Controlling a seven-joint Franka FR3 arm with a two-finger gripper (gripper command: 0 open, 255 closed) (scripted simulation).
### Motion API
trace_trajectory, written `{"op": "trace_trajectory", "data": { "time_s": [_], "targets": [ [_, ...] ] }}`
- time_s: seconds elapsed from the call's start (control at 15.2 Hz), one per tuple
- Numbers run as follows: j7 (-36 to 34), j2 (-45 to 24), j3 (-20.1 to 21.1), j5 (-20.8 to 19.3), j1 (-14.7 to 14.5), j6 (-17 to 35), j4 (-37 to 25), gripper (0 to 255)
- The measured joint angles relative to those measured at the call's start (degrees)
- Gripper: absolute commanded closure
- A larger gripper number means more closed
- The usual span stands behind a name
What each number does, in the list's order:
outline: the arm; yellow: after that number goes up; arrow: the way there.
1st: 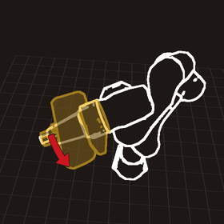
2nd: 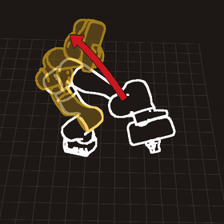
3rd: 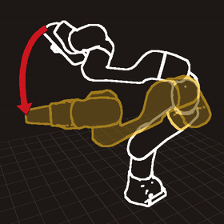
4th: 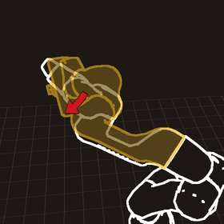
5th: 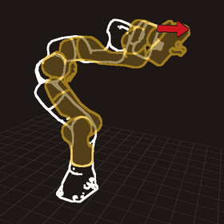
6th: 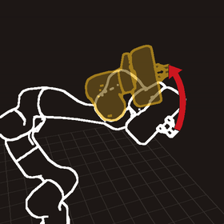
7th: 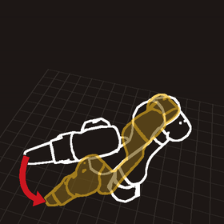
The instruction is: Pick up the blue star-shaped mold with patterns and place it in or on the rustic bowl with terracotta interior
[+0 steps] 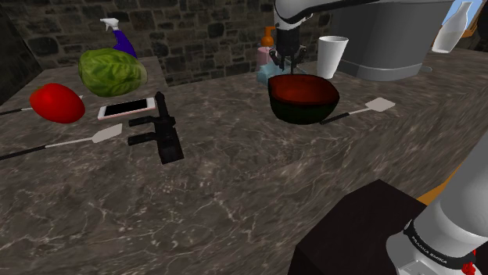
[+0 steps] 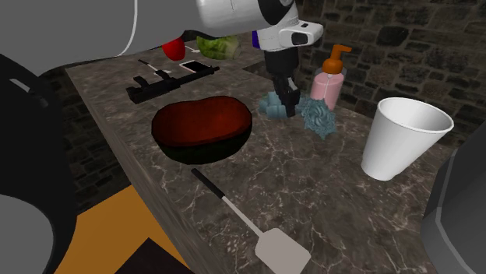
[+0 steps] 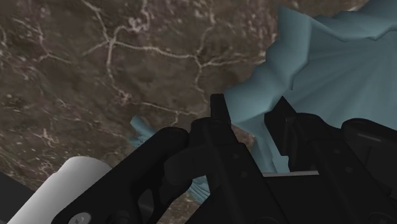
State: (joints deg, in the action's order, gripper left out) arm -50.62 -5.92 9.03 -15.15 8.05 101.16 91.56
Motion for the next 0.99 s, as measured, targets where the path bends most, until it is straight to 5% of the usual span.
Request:
{"op": "trace_trajectory", "data": {
  "time_s": [0.99],
  "targets": [
    [2.3,-2.9,0.3,-0.3,-0.8,-12.2,-15.2,255]
  ]
}}
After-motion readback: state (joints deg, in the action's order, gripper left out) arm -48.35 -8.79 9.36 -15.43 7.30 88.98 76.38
